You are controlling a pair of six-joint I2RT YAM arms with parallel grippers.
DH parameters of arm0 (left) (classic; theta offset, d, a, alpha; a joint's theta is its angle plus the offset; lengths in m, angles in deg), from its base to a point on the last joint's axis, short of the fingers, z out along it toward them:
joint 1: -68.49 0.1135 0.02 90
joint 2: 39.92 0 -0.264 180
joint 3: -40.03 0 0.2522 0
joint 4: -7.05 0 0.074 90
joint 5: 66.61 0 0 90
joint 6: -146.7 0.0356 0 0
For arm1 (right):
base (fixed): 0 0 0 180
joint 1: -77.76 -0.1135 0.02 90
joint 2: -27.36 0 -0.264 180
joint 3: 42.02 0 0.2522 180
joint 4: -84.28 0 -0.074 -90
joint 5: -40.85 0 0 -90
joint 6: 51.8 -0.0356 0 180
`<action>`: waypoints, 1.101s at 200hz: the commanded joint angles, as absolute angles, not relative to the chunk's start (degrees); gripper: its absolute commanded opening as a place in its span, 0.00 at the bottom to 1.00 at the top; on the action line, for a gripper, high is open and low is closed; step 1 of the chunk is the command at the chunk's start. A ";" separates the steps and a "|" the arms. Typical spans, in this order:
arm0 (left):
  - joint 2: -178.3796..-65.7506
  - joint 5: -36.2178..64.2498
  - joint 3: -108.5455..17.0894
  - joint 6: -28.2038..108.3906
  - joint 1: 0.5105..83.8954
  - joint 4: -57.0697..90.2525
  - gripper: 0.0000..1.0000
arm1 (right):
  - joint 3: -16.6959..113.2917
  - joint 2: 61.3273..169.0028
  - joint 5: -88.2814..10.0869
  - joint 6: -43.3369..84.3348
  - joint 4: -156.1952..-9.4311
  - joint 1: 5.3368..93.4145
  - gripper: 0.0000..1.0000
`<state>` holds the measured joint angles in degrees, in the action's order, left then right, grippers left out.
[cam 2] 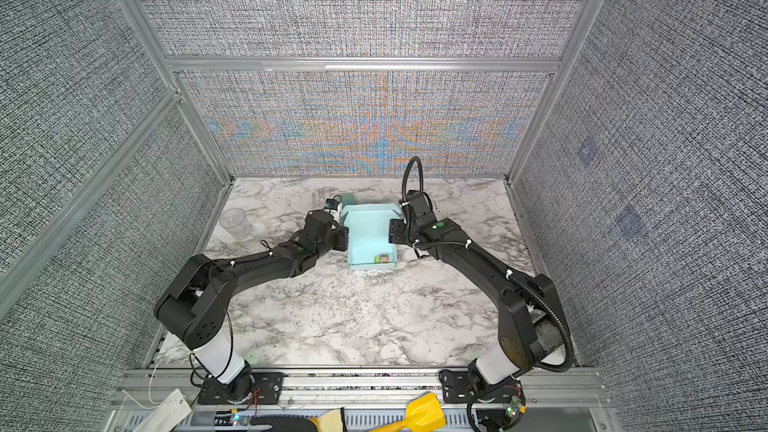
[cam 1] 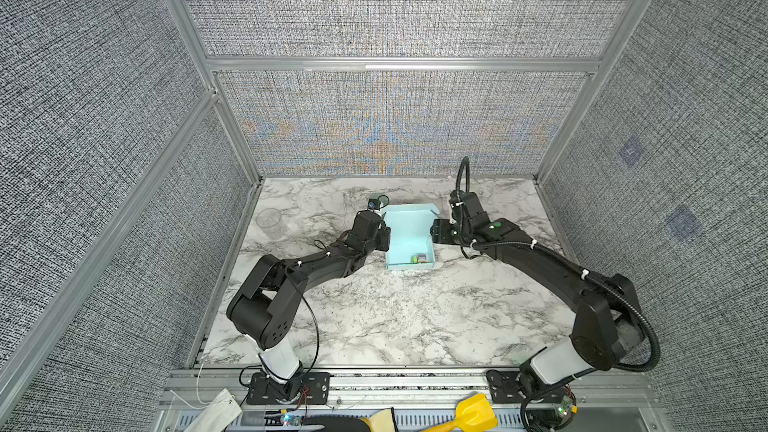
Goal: Fold the paper box
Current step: 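Open the right gripper to release the toy and raise it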
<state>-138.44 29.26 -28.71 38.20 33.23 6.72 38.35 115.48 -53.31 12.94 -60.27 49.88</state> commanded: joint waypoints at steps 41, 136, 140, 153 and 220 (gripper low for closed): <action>-137.76 28.88 -27.78 38.67 33.25 4.64 0.00 | 31.83 116.54 -38.45 28.05 -77.92 55.49 0.66; -137.82 28.41 -28.57 39.64 33.20 5.45 0.00 | 34.87 124.52 -32.85 35.24 -85.92 58.60 0.49; -137.79 28.49 -28.67 39.60 33.19 5.56 0.00 | 35.09 124.85 -32.46 35.29 -85.96 58.60 0.46; -137.83 28.57 -28.74 39.64 33.18 5.52 0.00 | 35.55 125.64 -31.51 35.17 -86.24 58.58 0.41; -138.59 28.70 -29.52 39.38 33.11 5.96 0.00 | 33.74 124.45 -34.24 31.56 -87.82 56.56 0.10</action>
<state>-138.18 29.02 -28.97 38.90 33.05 5.94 34.35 125.69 -32.48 33.18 -86.43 57.36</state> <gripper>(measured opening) 0.051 0.116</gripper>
